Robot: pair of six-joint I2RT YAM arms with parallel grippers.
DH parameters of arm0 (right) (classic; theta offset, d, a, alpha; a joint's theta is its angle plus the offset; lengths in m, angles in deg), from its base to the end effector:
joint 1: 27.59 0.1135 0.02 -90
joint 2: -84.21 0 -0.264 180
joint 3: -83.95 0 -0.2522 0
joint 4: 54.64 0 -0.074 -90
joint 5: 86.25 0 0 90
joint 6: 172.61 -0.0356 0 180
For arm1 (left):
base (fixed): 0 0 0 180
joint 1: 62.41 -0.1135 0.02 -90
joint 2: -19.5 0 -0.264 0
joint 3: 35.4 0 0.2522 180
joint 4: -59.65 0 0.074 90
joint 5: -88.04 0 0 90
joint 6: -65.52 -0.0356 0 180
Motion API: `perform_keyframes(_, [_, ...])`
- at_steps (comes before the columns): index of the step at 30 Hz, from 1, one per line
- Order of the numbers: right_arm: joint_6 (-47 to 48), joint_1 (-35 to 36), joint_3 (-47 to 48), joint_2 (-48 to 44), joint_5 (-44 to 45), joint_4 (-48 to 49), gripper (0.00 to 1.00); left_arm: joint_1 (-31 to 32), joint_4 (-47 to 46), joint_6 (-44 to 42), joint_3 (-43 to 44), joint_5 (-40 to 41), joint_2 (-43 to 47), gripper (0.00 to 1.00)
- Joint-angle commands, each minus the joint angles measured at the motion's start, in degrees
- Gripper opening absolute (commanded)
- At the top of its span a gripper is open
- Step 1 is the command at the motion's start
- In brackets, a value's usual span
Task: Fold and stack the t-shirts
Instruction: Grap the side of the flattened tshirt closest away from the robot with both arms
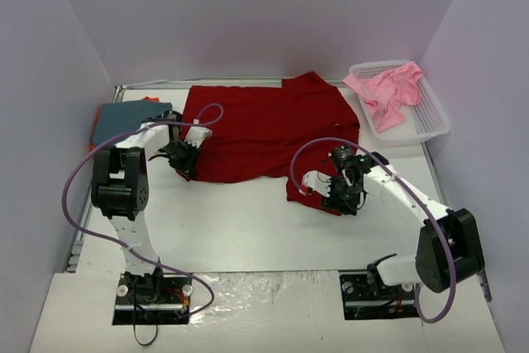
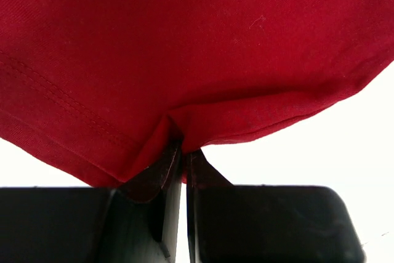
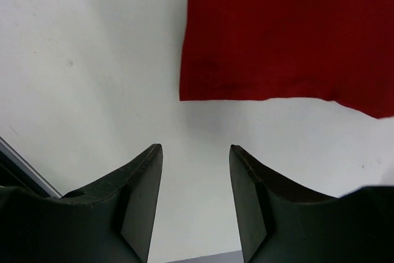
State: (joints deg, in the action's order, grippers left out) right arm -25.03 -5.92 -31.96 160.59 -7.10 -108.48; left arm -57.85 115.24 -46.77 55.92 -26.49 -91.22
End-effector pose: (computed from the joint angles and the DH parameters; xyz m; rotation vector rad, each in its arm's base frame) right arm 0.2283 0.0979 0.2167 -1.7556 2.0357 0.0677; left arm 0.3765 -0.0449 0.1739 0.7203 2.6760 -0.5388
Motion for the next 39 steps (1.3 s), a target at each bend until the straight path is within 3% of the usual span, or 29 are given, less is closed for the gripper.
perform_keyframes(1, [0.25,1.79,-1.46,2.01,1.62,-1.50,0.44,-0.42,2.65,-0.22,0.66,-2.27,-0.73,0.02])
perform_keyframes(14, [-5.20,4.17,-0.85,14.84,1.53,5.88,0.50,-1.66,1.51,-0.04,-0.13,-1.39,-0.90,0.02])
perform_keyframes(24, [-7.74,4.26,-2.34,18.80,4.70,9.75,0.49,-1.83,0.19,-0.22,-1.80,-1.48,0.06,0.02])
perform_keyframes(30, [-10.03,4.26,-3.30,20.56,8.20,12.91,0.31,-1.74,0.01,-0.48,-2.41,-1.39,0.41,0.02])
perform_keyframes(33, [-11.96,4.17,-3.57,21.88,10.32,15.10,0.02,-1.74,-0.16,-0.48,-2.76,-1.39,0.76,0.02])
perform_keyframes(39, [-15.57,3.82,-0.32,21.80,12.78,14.59,0.00,-1.66,-0.43,-0.04,-2.24,-1.13,2.96,0.02])
